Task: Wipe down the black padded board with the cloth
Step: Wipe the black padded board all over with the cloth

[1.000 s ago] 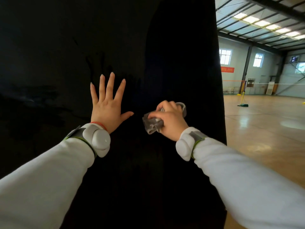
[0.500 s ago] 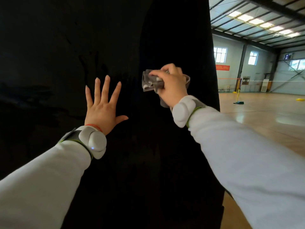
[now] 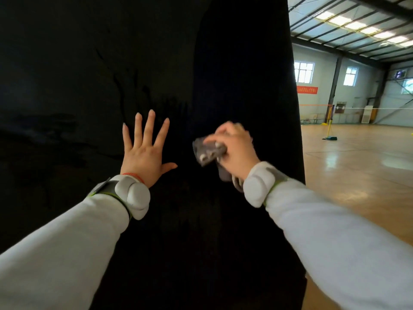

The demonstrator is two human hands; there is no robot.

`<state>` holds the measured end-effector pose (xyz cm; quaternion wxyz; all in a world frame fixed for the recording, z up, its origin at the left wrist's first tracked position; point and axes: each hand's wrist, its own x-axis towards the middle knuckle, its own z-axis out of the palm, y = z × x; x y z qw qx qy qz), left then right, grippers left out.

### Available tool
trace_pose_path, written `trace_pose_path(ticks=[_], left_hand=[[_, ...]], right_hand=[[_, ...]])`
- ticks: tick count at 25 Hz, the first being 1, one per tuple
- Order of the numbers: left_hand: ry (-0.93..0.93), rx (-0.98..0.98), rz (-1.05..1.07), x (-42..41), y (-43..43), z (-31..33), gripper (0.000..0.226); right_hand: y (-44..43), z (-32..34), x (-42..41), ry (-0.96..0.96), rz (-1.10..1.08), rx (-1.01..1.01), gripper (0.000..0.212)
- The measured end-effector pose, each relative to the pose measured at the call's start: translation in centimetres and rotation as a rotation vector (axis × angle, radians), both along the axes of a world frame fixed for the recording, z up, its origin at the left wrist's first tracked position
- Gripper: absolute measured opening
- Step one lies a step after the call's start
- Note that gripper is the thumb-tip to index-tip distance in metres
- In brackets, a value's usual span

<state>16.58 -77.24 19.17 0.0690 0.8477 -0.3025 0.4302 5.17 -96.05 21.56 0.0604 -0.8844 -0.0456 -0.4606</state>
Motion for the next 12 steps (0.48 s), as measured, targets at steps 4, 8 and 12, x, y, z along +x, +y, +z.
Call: trace_pose_path(ticks=[4, 8, 12], left_hand=[[-0.012, 0.007, 0.004, 0.1, 0.0, -0.1, 0.109], [-0.041, -0.016, -0.014, 0.0, 0.1, -0.4, 0.104], [-0.008, -0.019, -0.003, -0.7, 0.1, -1.1, 0.104]], right_hand=[[0.5, 4.6, 1.5, -0.149, -0.167, 0.05, 0.04], [0.2, -1.3, 2.1, -0.026, -0.05, -0.125, 0.035], [-0.6, -6.6, 0.9, 0.162, 0.024, -0.132, 0.028]])
